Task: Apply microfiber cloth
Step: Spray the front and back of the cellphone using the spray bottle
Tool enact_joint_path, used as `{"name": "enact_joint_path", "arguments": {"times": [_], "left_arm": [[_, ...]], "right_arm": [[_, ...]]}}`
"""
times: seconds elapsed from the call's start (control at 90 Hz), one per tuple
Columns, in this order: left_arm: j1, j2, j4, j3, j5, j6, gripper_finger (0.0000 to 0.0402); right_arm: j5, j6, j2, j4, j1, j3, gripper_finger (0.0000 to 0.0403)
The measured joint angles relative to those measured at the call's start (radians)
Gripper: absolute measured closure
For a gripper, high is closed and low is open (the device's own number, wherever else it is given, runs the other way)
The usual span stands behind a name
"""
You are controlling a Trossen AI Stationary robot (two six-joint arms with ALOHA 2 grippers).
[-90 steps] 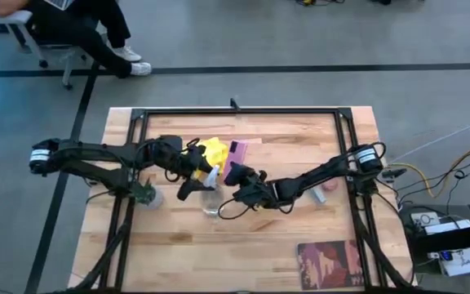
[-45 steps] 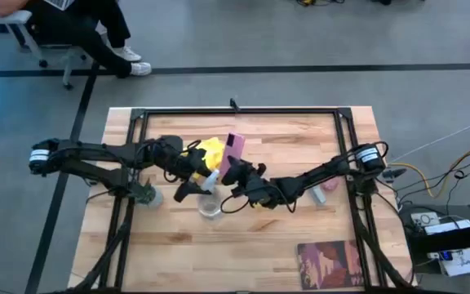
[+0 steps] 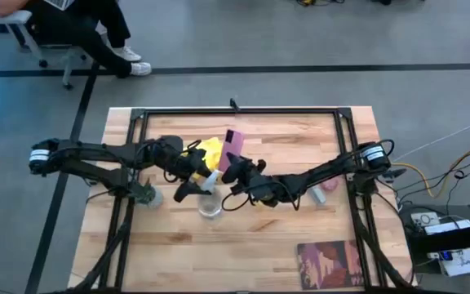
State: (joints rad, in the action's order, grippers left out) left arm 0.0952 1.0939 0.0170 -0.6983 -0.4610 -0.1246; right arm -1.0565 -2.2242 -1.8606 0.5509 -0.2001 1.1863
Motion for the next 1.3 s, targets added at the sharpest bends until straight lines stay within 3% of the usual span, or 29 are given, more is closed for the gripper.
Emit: {"name": "enact_joint_path", "arguments": {"times": [0.533,1.111,1.3], "left_arm": [[0.0,0.0,-0.002,0.001,0.002,-0.001,0.0165],[0.001,0.001,-0.006,0.003,0.015,-0.005,0.0266],[-0.001,0.001,0.0,0.003,0.005,-0.015,0.0257]], "right_arm": [[0.0,-0.029,0.027,0.002,0.0,-0.001,0.04],[-0.022,0.026,0.043,0.007,-0.011,-0.017,0.04],[-0.032,0.053,0.043,0.007,-0.011,-0.019,0.04]]}}
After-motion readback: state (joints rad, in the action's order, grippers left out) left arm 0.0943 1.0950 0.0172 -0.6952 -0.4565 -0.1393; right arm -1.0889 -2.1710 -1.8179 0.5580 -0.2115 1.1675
